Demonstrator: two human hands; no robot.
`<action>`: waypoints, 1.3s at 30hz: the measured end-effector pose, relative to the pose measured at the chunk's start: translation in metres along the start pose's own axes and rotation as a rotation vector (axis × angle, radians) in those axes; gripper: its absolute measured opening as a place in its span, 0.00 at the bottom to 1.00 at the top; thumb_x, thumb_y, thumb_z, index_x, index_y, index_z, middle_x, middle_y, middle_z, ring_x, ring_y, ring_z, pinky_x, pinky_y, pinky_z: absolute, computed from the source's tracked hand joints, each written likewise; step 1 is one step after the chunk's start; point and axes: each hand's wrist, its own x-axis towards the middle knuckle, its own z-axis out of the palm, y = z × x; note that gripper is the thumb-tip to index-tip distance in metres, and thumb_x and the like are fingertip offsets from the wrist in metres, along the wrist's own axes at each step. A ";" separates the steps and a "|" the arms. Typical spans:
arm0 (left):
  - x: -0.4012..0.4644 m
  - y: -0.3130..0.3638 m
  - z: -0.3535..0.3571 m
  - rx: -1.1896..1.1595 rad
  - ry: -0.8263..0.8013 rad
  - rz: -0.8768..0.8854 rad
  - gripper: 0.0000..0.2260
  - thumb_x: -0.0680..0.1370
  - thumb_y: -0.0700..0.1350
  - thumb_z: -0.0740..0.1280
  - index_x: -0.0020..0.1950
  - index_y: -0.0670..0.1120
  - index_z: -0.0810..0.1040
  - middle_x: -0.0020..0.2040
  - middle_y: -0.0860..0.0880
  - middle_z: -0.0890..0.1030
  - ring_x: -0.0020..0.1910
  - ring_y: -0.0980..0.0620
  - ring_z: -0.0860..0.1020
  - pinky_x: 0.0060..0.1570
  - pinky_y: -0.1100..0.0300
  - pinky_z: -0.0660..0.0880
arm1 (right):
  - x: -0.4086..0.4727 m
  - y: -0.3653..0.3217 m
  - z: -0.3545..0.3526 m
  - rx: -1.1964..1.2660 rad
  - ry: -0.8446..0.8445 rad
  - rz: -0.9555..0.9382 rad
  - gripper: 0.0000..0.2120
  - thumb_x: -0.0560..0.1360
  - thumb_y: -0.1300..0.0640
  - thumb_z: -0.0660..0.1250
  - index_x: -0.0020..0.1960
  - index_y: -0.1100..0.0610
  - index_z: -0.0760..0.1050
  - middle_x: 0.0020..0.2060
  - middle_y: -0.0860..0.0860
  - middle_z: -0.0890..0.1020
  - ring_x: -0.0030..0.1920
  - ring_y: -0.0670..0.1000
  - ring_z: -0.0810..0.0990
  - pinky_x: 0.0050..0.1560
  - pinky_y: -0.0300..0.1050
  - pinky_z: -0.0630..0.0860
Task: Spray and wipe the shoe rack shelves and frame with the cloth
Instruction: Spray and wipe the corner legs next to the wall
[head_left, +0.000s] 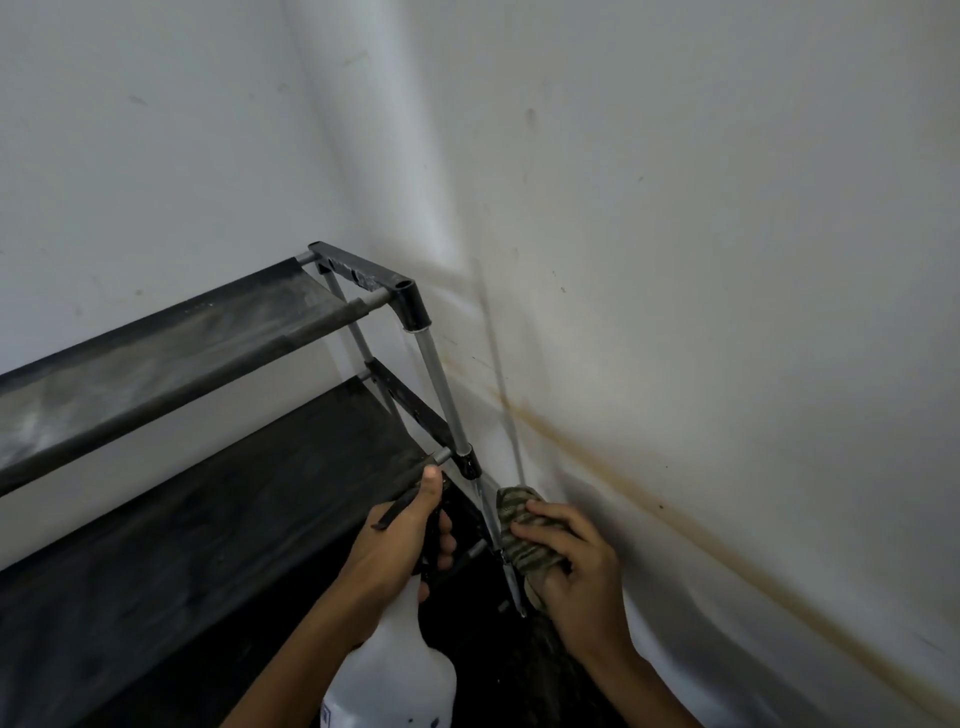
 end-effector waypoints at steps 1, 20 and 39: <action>0.000 -0.002 0.000 0.000 -0.005 -0.013 0.28 0.74 0.69 0.57 0.38 0.45 0.78 0.32 0.48 0.80 0.33 0.51 0.78 0.31 0.59 0.70 | 0.000 0.002 0.002 0.001 -0.006 0.004 0.27 0.61 0.81 0.62 0.48 0.56 0.84 0.54 0.40 0.78 0.56 0.40 0.76 0.56 0.31 0.72; 0.001 0.013 0.011 -0.036 -0.069 -0.092 0.28 0.65 0.73 0.61 0.32 0.47 0.74 0.27 0.50 0.74 0.25 0.54 0.72 0.24 0.63 0.67 | 0.019 -0.005 0.022 -0.096 0.089 -0.217 0.25 0.69 0.75 0.66 0.62 0.57 0.77 0.60 0.50 0.76 0.61 0.51 0.74 0.63 0.42 0.71; -0.006 -0.002 -0.006 -0.046 -0.031 0.065 0.27 0.67 0.69 0.57 0.38 0.45 0.77 0.32 0.48 0.80 0.32 0.53 0.80 0.26 0.63 0.73 | 0.042 0.001 0.056 -0.363 0.106 -0.495 0.19 0.72 0.64 0.69 0.62 0.52 0.77 0.62 0.53 0.78 0.62 0.56 0.75 0.61 0.43 0.71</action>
